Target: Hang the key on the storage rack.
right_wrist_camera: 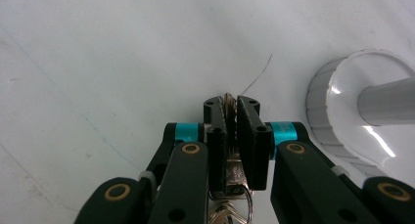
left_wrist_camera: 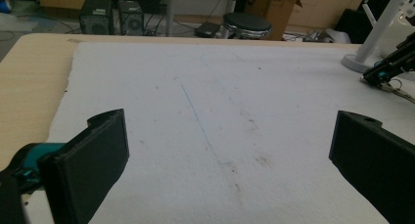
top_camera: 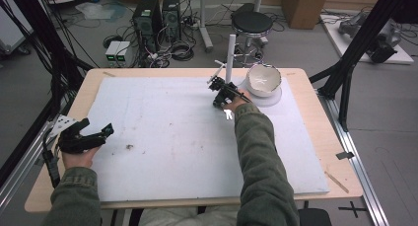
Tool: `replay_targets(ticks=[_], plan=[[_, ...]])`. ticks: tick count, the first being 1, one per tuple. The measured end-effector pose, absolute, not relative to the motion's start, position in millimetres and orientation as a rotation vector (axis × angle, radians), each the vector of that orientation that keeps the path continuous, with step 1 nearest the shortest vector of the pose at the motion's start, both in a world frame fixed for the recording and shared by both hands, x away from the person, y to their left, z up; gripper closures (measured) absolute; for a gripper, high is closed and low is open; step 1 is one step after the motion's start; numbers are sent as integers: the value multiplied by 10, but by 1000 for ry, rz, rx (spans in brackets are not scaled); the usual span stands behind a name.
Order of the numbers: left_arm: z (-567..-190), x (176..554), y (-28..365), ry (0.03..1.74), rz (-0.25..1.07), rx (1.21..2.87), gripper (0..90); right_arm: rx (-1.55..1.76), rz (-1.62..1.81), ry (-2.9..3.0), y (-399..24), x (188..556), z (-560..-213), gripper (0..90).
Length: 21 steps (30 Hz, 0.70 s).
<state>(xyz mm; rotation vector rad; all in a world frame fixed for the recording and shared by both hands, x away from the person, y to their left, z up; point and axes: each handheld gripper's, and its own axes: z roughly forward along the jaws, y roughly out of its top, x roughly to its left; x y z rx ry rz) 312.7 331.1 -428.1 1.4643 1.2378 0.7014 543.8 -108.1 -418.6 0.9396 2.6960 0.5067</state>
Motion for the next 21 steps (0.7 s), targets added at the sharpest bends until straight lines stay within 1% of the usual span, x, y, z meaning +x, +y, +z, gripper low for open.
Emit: replay_targets(ticks=[6,21], plan=[[-4281,3131,3313,1238,701,1466,17,939,506,2705,-1060,5394,-4149,830],[-4280,3124,3295,1233,696,1478,17,899,597,2626,-1088,5219,-3837,830]])
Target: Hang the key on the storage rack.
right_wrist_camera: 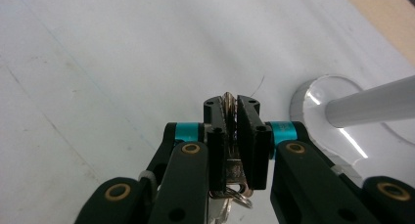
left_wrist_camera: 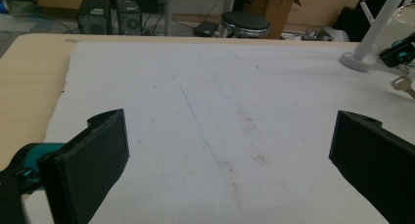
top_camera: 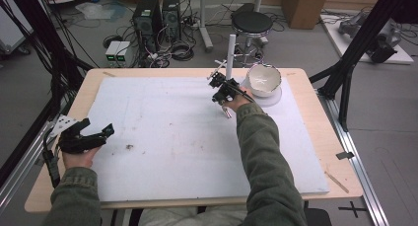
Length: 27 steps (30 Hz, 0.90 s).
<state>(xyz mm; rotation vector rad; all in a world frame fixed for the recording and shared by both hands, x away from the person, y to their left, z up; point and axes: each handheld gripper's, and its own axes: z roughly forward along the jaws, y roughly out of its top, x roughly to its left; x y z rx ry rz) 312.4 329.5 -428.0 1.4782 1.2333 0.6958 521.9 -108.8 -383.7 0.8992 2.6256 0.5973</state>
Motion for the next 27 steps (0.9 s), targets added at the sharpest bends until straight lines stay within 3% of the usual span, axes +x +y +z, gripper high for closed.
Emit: replay_targets(ticks=[27], plan=[[-4271,3108,3289,1233,699,1489,17,869,833,2514,-1351,4829,-3172,829]])
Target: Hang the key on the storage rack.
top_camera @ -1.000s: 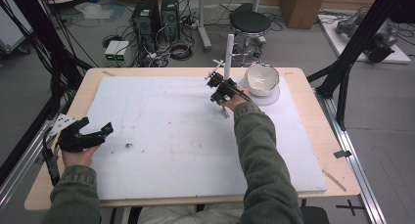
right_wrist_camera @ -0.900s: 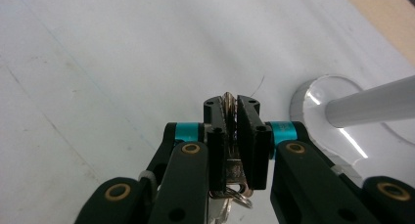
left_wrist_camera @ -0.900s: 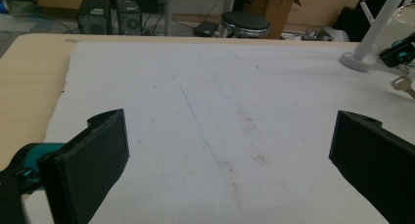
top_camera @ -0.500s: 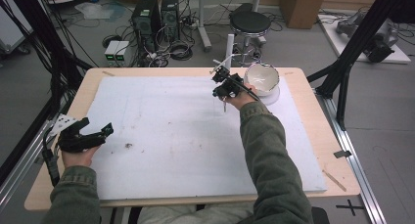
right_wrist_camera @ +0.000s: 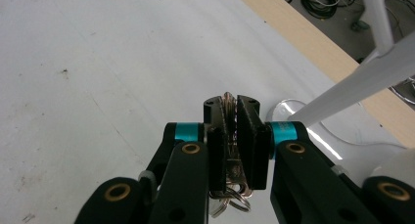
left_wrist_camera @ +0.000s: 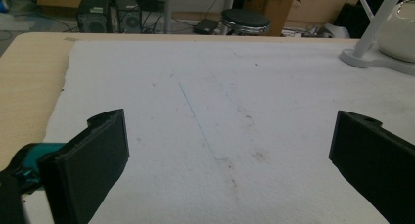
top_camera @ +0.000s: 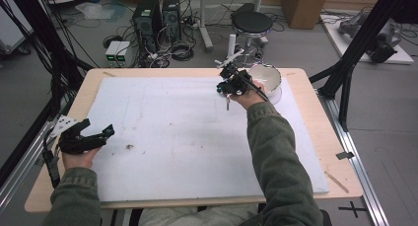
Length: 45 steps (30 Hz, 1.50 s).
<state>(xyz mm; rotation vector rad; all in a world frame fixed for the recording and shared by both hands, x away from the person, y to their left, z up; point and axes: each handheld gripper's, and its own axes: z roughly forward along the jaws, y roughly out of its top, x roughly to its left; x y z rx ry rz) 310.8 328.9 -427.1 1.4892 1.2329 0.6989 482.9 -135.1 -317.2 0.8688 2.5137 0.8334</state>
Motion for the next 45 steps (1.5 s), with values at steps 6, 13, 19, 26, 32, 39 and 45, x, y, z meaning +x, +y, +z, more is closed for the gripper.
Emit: replay_targets(ticks=[6,13,19,26,32,39,45], plan=[[-4275,3115,3290,1236,697,1485,17,891,855,2487,-1467,4817,-3093,829],[-4282,3127,3292,1236,696,1484,17,901,864,2470,-1558,4802,-3021,829],[-4289,3148,3293,1239,689,1479,17,906,864,2447,-1629,4796,-2905,829],[-4292,3166,3284,1239,687,1484,17,901,873,2429,-1678,4810,-2778,829],[-4297,3178,3283,1239,686,1487,17,904,871,2422,-1679,4827,-2739,829],[-4297,3178,3283,1239,686,1487,17,877,863,2420,-1625,4845,-2595,828],[-4297,3177,3289,1240,685,1480,17,861,859,2402,-1588,4877,-2430,828]])
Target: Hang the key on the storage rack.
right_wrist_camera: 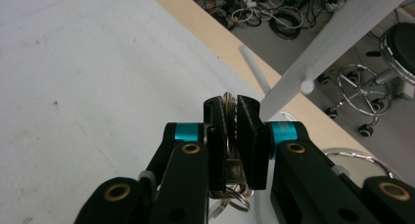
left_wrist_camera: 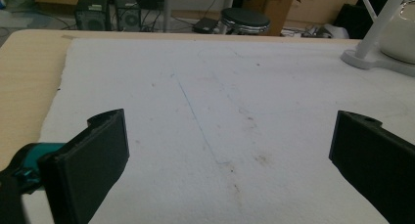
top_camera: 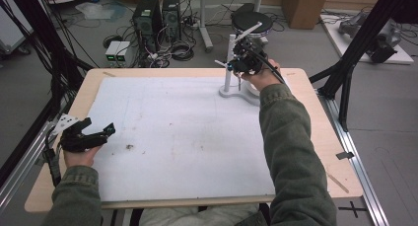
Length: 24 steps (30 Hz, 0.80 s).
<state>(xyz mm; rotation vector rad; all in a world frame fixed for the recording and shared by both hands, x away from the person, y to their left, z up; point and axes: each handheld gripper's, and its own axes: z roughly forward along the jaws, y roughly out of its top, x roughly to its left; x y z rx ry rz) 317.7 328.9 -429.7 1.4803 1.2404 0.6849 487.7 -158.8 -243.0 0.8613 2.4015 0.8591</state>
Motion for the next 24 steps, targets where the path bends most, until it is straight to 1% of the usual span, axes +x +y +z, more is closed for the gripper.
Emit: replay_targets(ticks=[8,24], plan=[[-4303,3188,3302,1242,685,1482,17,861,902,2357,-1609,4970,-2269,828],[-4306,3192,3305,1242,690,1477,17,892,904,2348,-1595,5192,-2197,828]])
